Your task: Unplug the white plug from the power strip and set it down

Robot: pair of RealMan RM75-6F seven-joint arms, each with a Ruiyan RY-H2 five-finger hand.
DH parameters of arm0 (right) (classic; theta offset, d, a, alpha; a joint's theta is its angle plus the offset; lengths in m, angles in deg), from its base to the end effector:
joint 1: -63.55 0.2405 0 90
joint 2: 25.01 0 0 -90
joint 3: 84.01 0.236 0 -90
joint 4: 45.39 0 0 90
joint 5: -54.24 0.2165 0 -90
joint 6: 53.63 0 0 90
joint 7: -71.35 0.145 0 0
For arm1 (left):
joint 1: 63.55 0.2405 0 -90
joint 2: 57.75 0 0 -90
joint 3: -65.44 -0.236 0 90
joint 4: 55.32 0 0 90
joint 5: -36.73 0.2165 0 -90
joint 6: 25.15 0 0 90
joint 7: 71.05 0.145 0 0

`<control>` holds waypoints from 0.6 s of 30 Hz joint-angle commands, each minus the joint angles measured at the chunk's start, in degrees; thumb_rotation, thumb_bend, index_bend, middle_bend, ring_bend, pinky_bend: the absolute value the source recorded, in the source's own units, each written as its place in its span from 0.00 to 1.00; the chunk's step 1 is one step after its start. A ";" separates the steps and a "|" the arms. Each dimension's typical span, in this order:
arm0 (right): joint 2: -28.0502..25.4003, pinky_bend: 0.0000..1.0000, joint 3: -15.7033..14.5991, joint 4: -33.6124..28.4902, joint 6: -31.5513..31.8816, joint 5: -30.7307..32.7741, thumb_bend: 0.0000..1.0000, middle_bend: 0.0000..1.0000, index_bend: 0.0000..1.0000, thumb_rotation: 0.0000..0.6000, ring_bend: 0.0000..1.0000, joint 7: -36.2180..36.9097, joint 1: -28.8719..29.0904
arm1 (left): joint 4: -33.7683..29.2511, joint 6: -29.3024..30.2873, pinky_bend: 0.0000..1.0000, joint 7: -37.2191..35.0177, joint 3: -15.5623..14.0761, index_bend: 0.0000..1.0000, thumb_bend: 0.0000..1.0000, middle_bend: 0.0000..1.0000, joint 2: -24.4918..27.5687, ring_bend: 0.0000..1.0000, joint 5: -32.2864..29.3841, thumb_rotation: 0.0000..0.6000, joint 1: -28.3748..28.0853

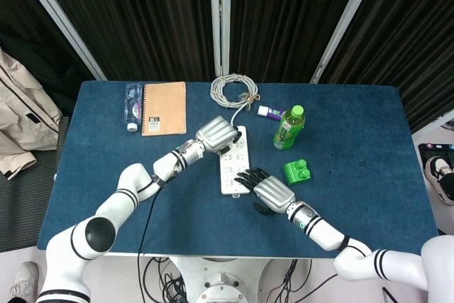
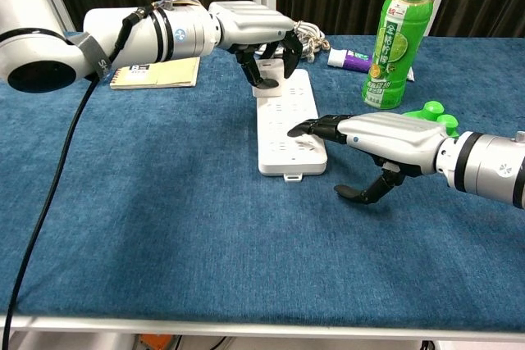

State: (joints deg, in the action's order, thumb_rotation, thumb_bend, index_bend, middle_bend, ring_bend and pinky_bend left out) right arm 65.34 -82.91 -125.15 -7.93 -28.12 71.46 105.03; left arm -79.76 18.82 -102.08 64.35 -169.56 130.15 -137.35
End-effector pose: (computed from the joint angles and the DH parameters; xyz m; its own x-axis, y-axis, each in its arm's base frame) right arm -0.1558 -0.2830 -0.0696 0.4712 -0.4884 0.7345 -0.8227 -0.5437 0.1662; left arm -0.0277 0.4459 -0.0849 0.6528 0.1158 0.7486 0.5411 -0.7629 -0.3538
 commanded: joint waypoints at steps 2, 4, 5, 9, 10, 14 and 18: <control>-0.06 0.00 0.02 -0.13 0.06 0.14 0.39 0.10 0.06 1.00 0.00 -0.16 0.00 | -0.15 -0.15 0.95 0.14 0.14 0.64 0.51 0.76 -0.03 0.75 -0.24 1.00 -0.19; -0.10 0.00 0.04 -0.18 0.02 0.24 0.39 0.10 0.06 1.00 0.00 -0.19 0.03 | -0.17 -0.23 0.95 0.48 -0.23 0.65 0.52 0.76 0.20 0.75 0.04 1.00 -0.19; -0.11 0.00 0.02 -0.18 -0.08 0.32 0.39 0.10 0.06 1.00 0.00 -0.22 0.06 | -0.21 -0.28 0.95 0.79 -0.44 0.65 0.52 0.76 0.39 0.75 0.19 1.00 -0.16; -0.03 0.00 0.04 -0.17 -0.15 0.42 0.39 0.10 0.06 1.00 0.00 -0.31 0.16 | -0.73 -0.26 0.95 1.20 -0.68 0.65 0.52 0.76 1.13 0.75 0.19 1.00 0.14; 0.01 0.00 0.03 -0.15 -0.13 0.40 0.39 0.10 0.06 1.00 0.00 -0.31 0.16 | -0.85 -0.15 0.95 1.30 -0.67 0.65 0.52 0.76 1.31 0.75 0.15 1.00 0.22; 0.11 0.00 0.03 -0.13 -0.10 0.44 0.39 0.10 0.06 1.00 0.00 -0.28 0.19 | -1.29 0.63 0.95 1.51 -0.17 0.65 0.52 0.77 1.87 0.76 -0.32 1.00 0.53; 0.13 0.00 0.01 -0.20 -0.08 0.54 0.39 0.10 0.06 1.00 0.00 -0.47 0.21 | -1.60 1.03 0.95 1.90 0.30 0.65 0.52 0.77 2.13 0.76 -0.67 1.00 0.41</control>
State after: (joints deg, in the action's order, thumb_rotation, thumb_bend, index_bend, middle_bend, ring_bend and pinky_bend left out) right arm 65.47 -82.90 -125.34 -8.02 -27.59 71.00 105.24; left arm -81.34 19.83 -100.20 64.62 -167.45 129.51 -136.93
